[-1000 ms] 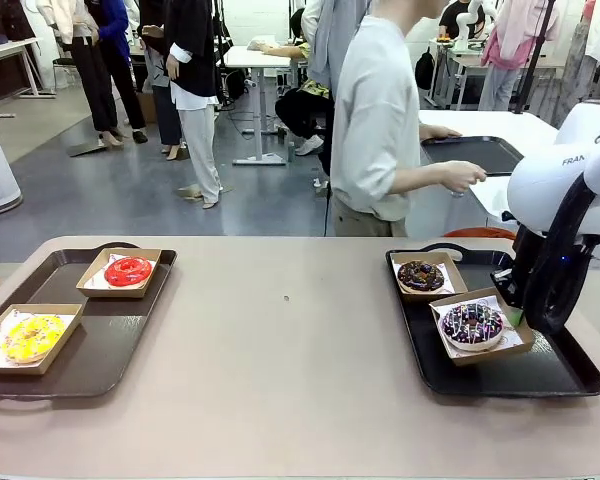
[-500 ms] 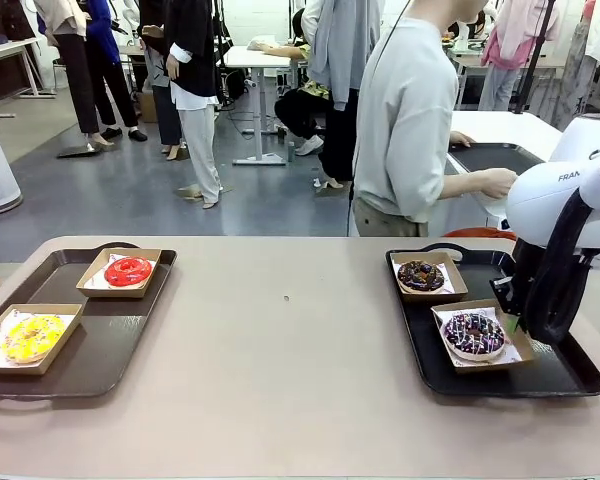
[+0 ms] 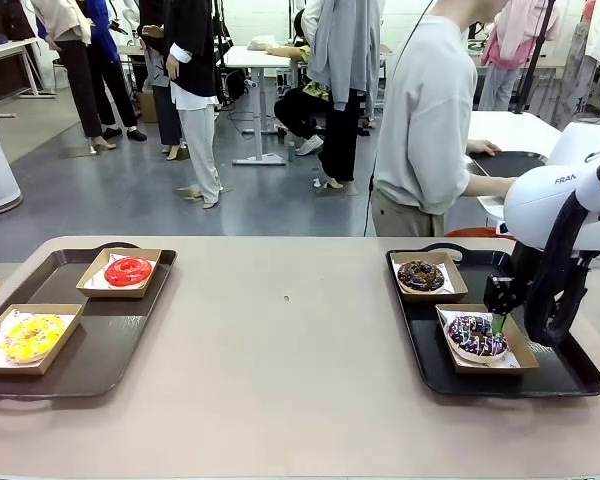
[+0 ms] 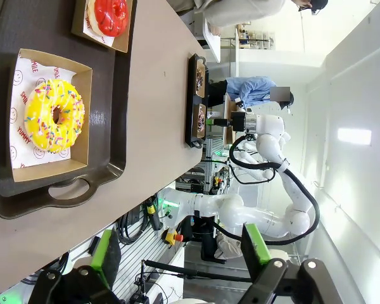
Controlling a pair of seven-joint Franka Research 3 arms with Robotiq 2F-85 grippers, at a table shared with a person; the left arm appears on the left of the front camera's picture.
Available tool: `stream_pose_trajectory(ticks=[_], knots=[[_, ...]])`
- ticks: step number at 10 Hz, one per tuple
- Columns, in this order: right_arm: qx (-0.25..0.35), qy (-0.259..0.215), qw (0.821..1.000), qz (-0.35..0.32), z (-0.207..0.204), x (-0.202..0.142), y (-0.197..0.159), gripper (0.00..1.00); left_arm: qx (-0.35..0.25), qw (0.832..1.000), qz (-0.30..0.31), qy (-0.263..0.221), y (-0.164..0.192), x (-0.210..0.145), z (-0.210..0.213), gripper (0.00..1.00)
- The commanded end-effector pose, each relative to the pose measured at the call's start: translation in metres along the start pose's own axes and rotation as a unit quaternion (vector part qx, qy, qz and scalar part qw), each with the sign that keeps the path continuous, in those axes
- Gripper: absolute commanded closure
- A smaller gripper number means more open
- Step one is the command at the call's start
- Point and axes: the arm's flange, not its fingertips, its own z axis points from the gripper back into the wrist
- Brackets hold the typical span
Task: Individually package the donuts and arrange them on the tray.
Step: Place the picked Paper togo box on the Handle tray.
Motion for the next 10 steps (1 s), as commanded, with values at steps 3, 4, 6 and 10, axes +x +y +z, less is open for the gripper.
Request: stream_pose_trajectory(ticks=[3,4,6,10], knots=[[0.012,-0.003,1.0,0.003,0.015,-0.005,-0.006,0.0,-0.001,1.0,-0.002,-0.003,-0.002,-0.002,0.001,0.0],[0.084,0.006,0.996,0.027,0.027,-0.011,-0.014,0.0,-0.001,1.0,-0.002,-0.003,-0.002,-0.002,0.001,0.0],[0.224,-0.006,0.973,0.061,0.053,-0.022,-0.044,0.0,-0.001,1.0,-0.002,-0.003,-0.002,-0.002,0.001,0.0],[0.458,-0.064,0.886,0.02,0.092,-0.034,-0.136,0.0,-0.001,1.0,-0.002,-0.003,-0.002,-0.002,0.001,0.0]])
